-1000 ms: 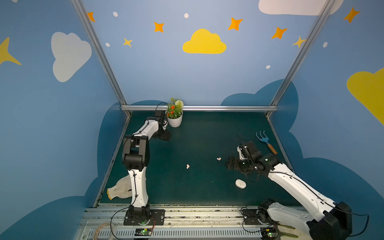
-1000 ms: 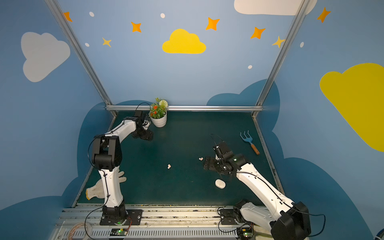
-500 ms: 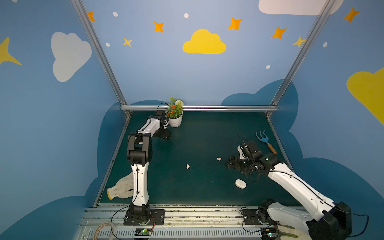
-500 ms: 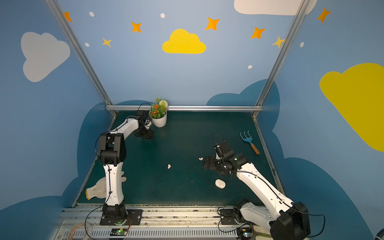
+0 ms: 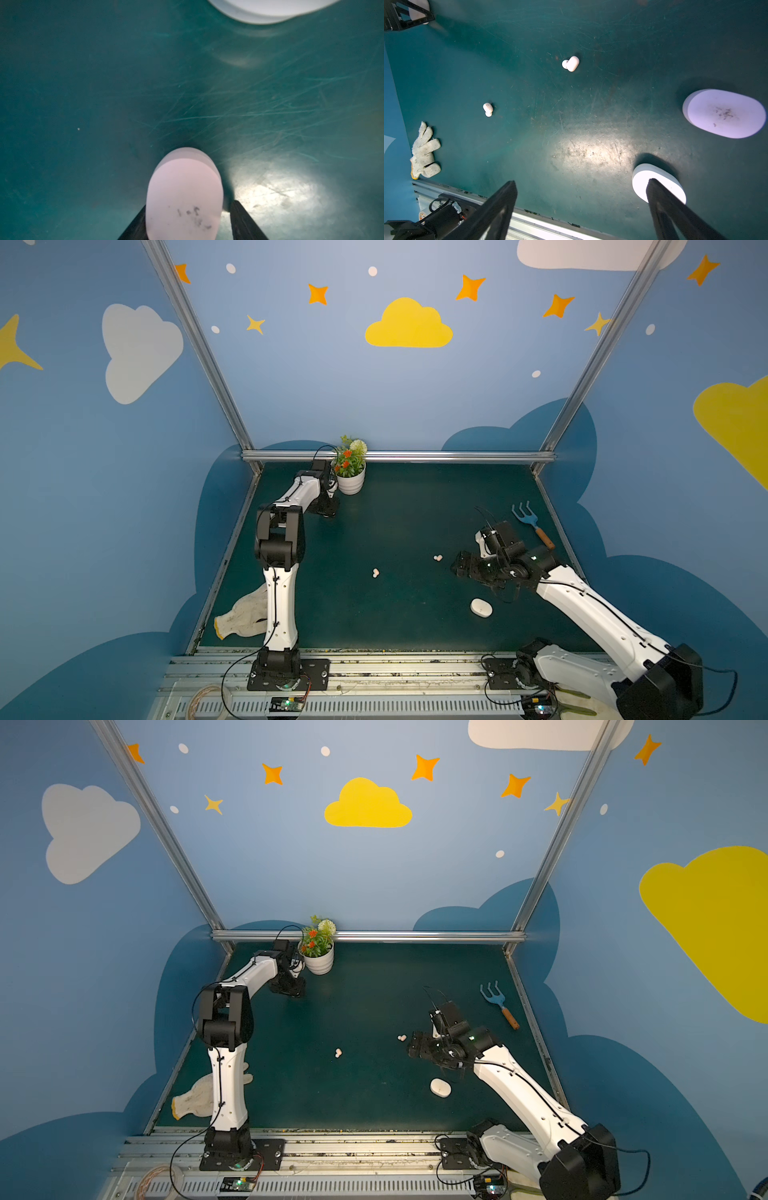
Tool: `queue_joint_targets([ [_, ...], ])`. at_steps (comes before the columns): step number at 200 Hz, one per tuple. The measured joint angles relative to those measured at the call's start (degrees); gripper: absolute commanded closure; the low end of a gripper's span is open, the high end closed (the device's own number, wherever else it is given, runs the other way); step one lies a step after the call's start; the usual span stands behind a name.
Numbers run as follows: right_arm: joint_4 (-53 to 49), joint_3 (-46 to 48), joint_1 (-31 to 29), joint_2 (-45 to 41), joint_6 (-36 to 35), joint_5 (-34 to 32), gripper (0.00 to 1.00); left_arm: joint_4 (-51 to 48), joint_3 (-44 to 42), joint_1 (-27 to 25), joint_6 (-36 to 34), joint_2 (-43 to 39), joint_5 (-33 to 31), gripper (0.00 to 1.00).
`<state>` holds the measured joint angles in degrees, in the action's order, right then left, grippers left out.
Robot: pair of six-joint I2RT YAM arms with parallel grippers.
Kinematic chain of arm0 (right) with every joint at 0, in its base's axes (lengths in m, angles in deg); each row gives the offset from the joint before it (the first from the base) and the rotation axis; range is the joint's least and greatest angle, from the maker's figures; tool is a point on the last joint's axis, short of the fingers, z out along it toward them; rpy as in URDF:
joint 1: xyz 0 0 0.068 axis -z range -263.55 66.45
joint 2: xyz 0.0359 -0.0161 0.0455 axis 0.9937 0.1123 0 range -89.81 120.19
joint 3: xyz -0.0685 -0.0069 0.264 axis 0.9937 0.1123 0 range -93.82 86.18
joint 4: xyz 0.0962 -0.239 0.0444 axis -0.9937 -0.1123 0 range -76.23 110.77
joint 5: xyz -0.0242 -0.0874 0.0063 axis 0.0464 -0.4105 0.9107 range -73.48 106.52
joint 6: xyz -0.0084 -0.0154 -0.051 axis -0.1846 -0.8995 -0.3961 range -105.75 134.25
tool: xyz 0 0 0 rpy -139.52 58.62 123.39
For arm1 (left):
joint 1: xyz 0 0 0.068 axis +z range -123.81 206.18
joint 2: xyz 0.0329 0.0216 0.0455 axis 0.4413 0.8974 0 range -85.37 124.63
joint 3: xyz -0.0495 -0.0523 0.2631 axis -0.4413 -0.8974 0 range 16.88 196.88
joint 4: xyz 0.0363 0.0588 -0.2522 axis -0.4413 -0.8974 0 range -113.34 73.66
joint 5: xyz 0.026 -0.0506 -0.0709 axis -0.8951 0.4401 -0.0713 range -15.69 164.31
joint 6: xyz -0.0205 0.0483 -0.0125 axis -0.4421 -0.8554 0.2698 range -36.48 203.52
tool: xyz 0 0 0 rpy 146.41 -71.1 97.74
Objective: Insert the wireless bluetooth earbuds into the charging case
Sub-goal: 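Lift the pink case with the left gripper and carry it toward the right gripper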
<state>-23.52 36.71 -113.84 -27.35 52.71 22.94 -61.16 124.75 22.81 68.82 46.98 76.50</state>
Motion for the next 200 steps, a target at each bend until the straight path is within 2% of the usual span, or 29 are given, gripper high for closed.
queue_joint_targets([
  [67, 0.1, 0.3, 0.2, -0.2, 0.0, 0.2, 0.05, 0.1, 0.0, 0.0, 0.2, 0.0, 0.2, 0.61],
  [135, 0.1, 1.0, 0.2, -0.8, 0.0, 0.3, 0.05, 0.4, -0.8, 0.1, 0.2, -0.4, 0.9, 0.66],
  [200, 0.9, 1.0, 0.3, -1.1, -0.1, 1.6, 0.05, 0.4, -13.8, -0.2, 1.0, -10.2, 1.6, 0.67],
])
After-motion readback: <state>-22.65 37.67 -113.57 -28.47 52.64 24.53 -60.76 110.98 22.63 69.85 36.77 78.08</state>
